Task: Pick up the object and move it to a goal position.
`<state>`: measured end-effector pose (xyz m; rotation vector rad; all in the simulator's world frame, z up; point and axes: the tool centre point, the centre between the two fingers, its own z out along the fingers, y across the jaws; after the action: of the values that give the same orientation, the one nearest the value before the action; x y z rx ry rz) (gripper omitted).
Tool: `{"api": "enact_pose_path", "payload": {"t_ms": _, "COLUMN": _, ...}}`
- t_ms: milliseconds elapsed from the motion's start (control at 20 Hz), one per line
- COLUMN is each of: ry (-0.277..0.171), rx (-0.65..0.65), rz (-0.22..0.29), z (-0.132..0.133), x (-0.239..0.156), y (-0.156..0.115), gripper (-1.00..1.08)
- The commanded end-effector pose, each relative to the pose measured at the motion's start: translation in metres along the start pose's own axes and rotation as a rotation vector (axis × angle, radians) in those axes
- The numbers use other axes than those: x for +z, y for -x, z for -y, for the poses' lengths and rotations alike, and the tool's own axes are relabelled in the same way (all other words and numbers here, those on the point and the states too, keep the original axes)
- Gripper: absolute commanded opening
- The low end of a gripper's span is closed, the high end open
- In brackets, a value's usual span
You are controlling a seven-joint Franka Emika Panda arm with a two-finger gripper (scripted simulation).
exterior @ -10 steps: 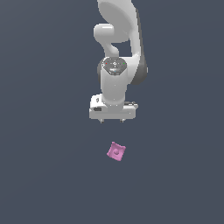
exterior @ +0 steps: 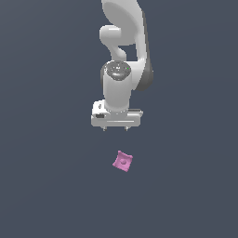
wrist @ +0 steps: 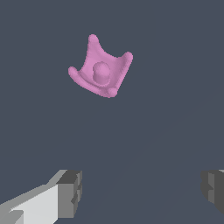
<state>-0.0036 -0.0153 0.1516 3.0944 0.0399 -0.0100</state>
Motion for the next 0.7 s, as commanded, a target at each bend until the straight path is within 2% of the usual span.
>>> {"api": "enact_pose_path", "payload": {"t_ms": 0, "ry": 0.008, "rx": -0.001, "rz": 0.000, "z": -0.006, "x": 0.000, "y": 0.001, "gripper": 1.00}}
{"api": "enact_pose_path", "payload": {"t_ms": 300, "ry": 0.007, "rx": 0.004, "rz": 0.000, "z": -0.005, "x": 0.001, "y": 0.000, "gripper": 1.00}}
{"api": "enact_pose_path", "payload": {"t_ms": 650, "ry": 0.000, "rx": 0.069, "rz": -0.001, "z": 0.001, "x": 0.008, "y": -0.015, "gripper": 1.00}}
